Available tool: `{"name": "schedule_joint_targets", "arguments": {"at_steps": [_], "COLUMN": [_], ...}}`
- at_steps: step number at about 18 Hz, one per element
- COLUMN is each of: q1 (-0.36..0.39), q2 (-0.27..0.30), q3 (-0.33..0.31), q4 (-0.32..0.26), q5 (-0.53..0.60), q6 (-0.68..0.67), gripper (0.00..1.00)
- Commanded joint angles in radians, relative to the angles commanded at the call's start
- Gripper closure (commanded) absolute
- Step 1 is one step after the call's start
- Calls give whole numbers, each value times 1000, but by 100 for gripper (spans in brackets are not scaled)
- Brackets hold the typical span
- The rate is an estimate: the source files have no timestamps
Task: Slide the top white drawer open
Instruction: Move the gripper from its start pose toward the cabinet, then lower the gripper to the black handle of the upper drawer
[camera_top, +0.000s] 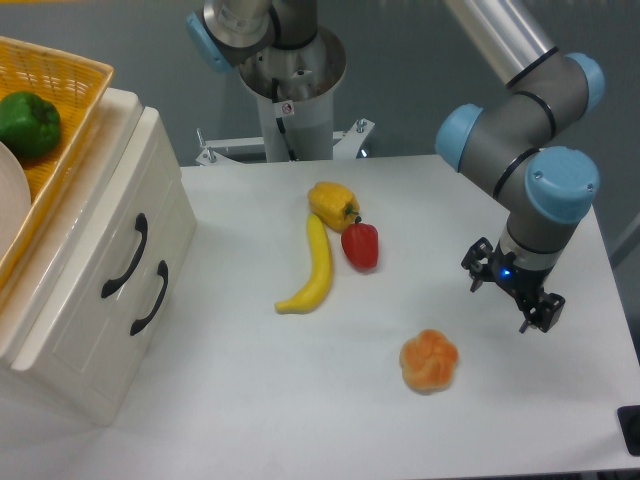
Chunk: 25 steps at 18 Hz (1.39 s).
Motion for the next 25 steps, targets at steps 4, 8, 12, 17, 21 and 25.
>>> {"name": "schedule_joint_targets", "arguments": {"at_steps": [4, 8, 12, 17, 21, 25], "q1": [-17, -15, -60, -185, -270, -347], "q2": [25, 86, 132, 172, 212, 232], "q3": [-29, -123, -161, -161, -161, -140], "q4": [6, 6, -5, -5, -5, -6], "q5": [3, -37, -110, 15, -55, -55], "q6": [-112, -117, -276, -484, -687, -812], "gripper": [0, 0, 0, 0, 0, 0]}}
